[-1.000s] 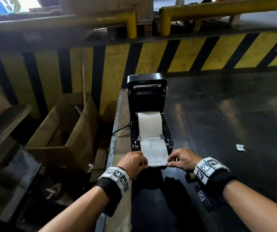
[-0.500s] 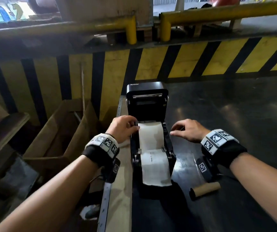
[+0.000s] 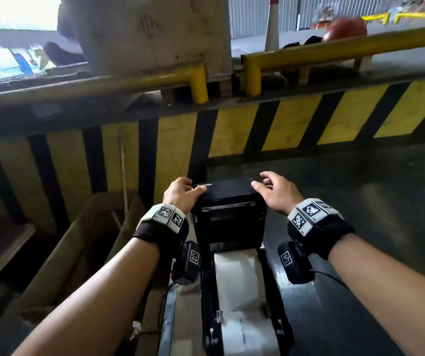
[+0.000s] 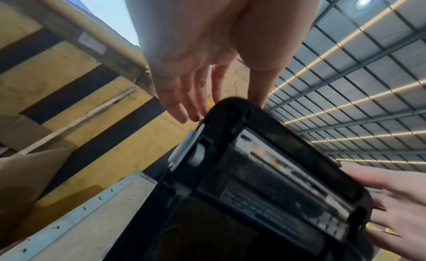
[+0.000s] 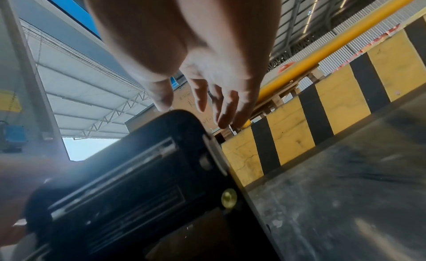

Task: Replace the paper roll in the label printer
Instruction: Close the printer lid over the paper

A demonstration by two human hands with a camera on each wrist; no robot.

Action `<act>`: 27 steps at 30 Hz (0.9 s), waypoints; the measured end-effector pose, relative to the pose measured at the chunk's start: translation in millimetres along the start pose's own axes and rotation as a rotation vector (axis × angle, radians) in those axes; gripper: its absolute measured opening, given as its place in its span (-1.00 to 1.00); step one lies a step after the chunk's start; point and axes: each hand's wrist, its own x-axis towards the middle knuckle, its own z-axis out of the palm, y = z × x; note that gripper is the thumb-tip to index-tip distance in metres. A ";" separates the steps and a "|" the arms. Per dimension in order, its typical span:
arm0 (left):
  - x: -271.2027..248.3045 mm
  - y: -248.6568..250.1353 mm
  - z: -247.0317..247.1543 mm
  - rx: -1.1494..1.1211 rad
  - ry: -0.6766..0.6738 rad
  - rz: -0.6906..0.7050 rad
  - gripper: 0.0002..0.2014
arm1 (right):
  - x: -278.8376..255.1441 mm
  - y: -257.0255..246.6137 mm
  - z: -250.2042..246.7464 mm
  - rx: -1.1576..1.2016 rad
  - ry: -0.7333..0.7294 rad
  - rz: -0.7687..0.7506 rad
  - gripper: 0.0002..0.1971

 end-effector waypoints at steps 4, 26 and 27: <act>-2.2 -9.6 6.2 -0.044 0.027 0.018 -0.63 | -0.5 6.0 10.2 0.016 -0.025 0.006 -0.51; -204.8 -83.1 -0.8 -0.070 -0.185 0.161 -0.39 | -180.5 76.9 -0.8 -0.059 -0.287 -0.127 -0.33; -209.8 -88.8 1.0 -0.051 -0.214 0.155 -0.38 | -186.1 82.9 2.9 -0.078 -0.297 -0.122 -0.28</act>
